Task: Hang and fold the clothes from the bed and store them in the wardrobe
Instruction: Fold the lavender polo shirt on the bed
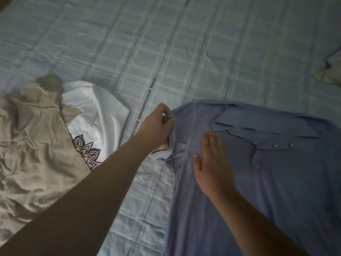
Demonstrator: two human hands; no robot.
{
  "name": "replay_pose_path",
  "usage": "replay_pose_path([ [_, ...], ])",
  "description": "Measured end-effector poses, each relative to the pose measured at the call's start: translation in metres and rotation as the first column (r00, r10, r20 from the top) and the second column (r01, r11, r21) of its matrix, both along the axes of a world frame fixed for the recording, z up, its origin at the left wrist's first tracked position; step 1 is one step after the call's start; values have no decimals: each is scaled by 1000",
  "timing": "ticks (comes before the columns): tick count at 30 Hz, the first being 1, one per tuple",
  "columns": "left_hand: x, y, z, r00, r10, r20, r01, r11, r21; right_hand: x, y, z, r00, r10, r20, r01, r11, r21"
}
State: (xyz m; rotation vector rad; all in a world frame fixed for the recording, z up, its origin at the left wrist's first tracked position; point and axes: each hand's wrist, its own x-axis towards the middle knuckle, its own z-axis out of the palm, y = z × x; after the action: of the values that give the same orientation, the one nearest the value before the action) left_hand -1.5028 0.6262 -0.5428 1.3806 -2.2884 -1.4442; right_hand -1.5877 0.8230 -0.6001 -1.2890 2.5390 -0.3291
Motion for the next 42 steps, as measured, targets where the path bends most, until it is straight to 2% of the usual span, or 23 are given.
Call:
replay_pose_path([
  [5, -59, 66, -13, 991, -101, -91, 103, 994, 23, -41, 27, 8, 998, -62, -29, 63, 998, 27],
  [7, -82, 93, -20, 989, -99, -108, 111, 988, 106, -54, 39, 7, 995, -91, -40, 94, 992, 85],
  [10, -102, 128, -30, 985, -170, -38, 174, 967, 188, -68, 58, 4, 989, -148, -21, 149, 980, 131],
  [12, -101, 143, -30, 975, -220, -8, 218, 958, 187, -72, 69, 4, 983, -183, 3, 181, 977, 117],
  [15, -85, 152, -21, 973, -217, -74, 224, 969, 108, -72, 74, 4, 988, -153, 8, 150, 979, 138],
  [17, -67, 150, -15, 971, -224, -87, 226, 974, 6, -72, 69, 5, 992, -126, 30, 122, 988, 98],
  [20, -36, 143, -17, 962, -255, 98, 271, 931, -244, -72, 56, 7, 995, -72, 68, 74, 997, -28],
  [21, -29, 141, -19, 956, -229, 183, 274, 921, -278, -72, 52, 5, 997, -28, 67, 32, 998, -47],
  [23, -20, 140, -26, 950, -190, 249, 243, 948, -204, -75, 46, -1, 997, 42, 62, -42, 999, -10],
  [26, -17, 141, -35, 967, -197, 162, 205, 978, -38, -82, 42, -11, 995, 83, 46, -88, 990, 107],
  [28, -14, 144, -38, 963, -227, 147, 240, 968, -78, -86, 42, -12, 995, 96, 37, -100, 984, 146],
  [31, -6, 154, -43, 881, -408, 239, 468, 825, -316, -90, 43, -9, 992, 115, 47, -121, 978, 167],
  [33, 1, 163, -46, 802, -524, 288, 597, 733, -326, -92, 44, -7, 991, 122, 63, -130, 979, 155],
  [35, 7, 171, -50, 746, -590, 309, 663, 701, -264, -94, 46, -7, 990, 123, 65, -131, 981, 143],
  [38, 7, 178, -50, 788, -549, 277, 612, 744, -269, -91, 49, -11, 991, 120, 55, -124, 989, 81],
  [42, -2, 186, -45, 876, -420, 238, 480, 807, -343, -89, 68, -10, 997, 71, 29, -66, 990, -126],
])
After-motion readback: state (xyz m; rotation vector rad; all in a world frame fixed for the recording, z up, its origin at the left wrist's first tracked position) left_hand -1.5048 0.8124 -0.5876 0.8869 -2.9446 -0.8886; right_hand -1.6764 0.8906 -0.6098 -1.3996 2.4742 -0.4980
